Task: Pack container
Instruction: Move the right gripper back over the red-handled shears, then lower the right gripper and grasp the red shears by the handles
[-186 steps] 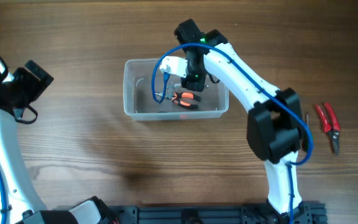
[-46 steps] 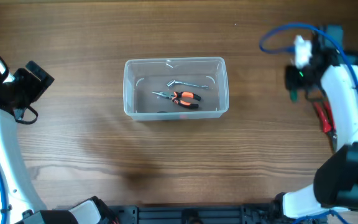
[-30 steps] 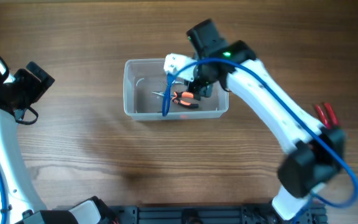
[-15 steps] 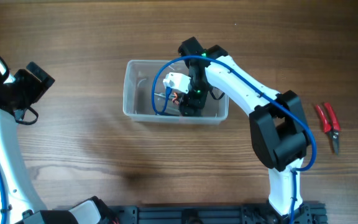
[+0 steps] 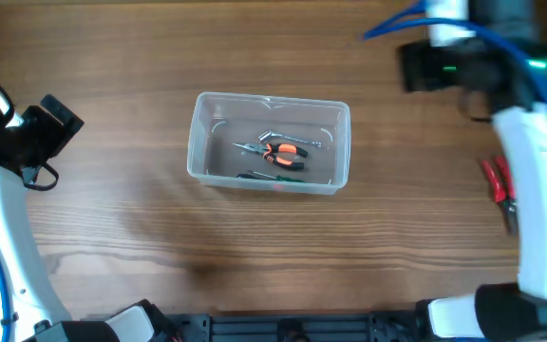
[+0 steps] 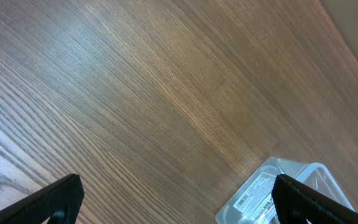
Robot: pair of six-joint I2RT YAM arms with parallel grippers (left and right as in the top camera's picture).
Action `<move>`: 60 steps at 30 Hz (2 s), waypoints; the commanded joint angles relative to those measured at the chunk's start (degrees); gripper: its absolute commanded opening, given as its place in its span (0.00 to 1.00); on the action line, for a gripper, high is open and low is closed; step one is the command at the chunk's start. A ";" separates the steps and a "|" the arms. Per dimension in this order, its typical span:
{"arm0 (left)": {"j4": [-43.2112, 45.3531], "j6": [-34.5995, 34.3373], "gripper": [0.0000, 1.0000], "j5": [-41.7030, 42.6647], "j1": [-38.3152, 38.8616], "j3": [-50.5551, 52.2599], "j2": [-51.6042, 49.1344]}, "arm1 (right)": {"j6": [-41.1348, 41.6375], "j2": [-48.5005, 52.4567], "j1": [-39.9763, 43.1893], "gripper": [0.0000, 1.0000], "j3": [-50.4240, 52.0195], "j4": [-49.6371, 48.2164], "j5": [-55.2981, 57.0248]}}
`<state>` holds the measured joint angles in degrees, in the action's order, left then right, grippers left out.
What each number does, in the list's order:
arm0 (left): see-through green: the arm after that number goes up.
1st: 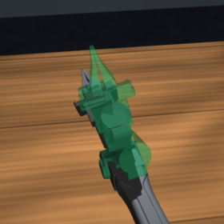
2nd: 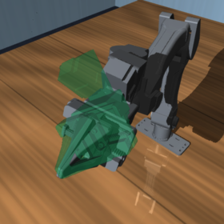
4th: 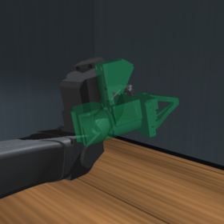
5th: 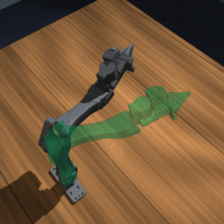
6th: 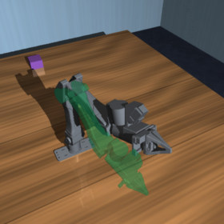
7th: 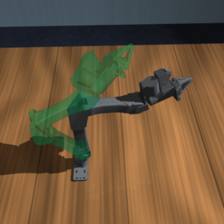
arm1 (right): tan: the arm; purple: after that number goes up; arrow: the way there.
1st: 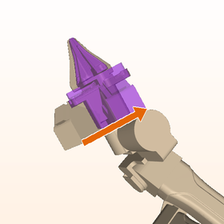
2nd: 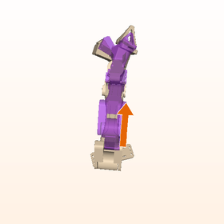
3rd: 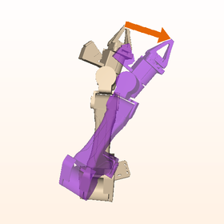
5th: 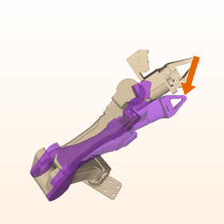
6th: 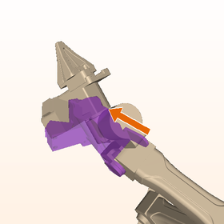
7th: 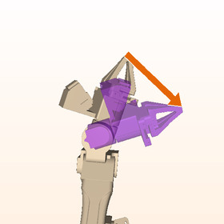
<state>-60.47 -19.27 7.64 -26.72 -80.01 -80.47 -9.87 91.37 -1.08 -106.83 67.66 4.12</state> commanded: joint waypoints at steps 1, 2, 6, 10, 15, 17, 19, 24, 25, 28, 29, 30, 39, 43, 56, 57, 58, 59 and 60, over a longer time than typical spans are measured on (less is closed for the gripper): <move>-0.09 -0.48 1.00 0.90 0.26 -0.37 0.22 | -4.50 3.21 13.66 1.00 2.69 2.01 0.13; -0.07 -0.48 1.00 0.92 0.26 -0.37 0.22 | -7.43 4.07 16.44 1.00 3.96 2.08 -1.73; -0.09 -0.50 1.00 0.92 0.26 -0.37 0.22 | -14.62 7.82 23.74 0.99 13.57 0.96 -4.68; -0.09 -0.50 1.00 0.92 0.26 -0.37 0.22 | -14.64 9.77 25.59 0.99 24.09 -7.28 -4.04; -0.13 -0.52 1.00 0.92 0.26 -0.37 0.22 | -14.60 11.34 25.59 0.97 36.79 -16.61 -4.17; -0.35 -0.50 1.00 0.92 0.26 -0.37 0.22 | -14.60 11.41 25.59 0.97 40.06 -19.67 -4.20; -0.50 -0.50 1.00 0.92 0.26 -0.37 0.22 | -14.58 11.41 25.59 0.97 41.40 -21.07 -4.20; -0.50 -0.52 1.00 0.92 0.26 -0.37 0.22 | -14.58 11.41 25.59 0.97 41.88 -22.95 -4.20; -0.50 -0.52 1.00 0.92 0.26 -0.37 0.22 | -14.60 11.41 25.59 0.97 42.16 -23.37 -4.20; -0.76 -0.50 1.00 0.92 0.26 -0.37 0.22 | -14.56 11.45 25.99 0.97 43.60 -25.20 -4.17; -0.87 -0.50 1.00 0.90 0.26 -0.37 0.22 | -14.49 11.58 26.23 0.97 43.95 -25.73 -4.17; -0.94 -0.50 1.00 0.92 0.26 -0.37 0.22 | -14.40 11.72 26.43 0.97 43.95 -25.94 -4.15; -0.96 -0.52 1.00 0.92 0.26 -0.37 0.22 | -13.97 15.39 28.92 0.94 43.95 -26.51 -4.72; -1.46 -0.50 1.00 0.92 0.26 -0.37 0.22 | -13.94 17.68 28.92 0.93 43.95 -26.51 -5.68; -1.60 -0.50 1.00 0.90 0.26 -0.37 0.22 | -13.03 19.32 28.92 0.64 43.95 -26.53 -5.66; -1.60 -0.50 1.00 0.90 0.26 -0.37 0.22 | -13.03 19.32 28.92 0.62 43.95 -26.53 -5.66; -1.60 -0.52 1.00 0.92 0.26 -0.37 0.22 | -13.03 19.32 28.92 0.61 43.95 -26.53 -5.66; -1.60 -0.50 1.00 0.92 0.26 -0.37 0.22 | -13.03 19.32 28.92 0.59 43.95 -26.53 -5.68; -1.60 -0.50 1.00 0.92 0.26 -0.37 0.22 | -13.03 19.32 28.92 0.58 43.95 -26.53 -5.68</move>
<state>-61.95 -19.27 7.66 -26.72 -80.01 -80.47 -23.29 107.44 27.81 -63.57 41.04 -0.60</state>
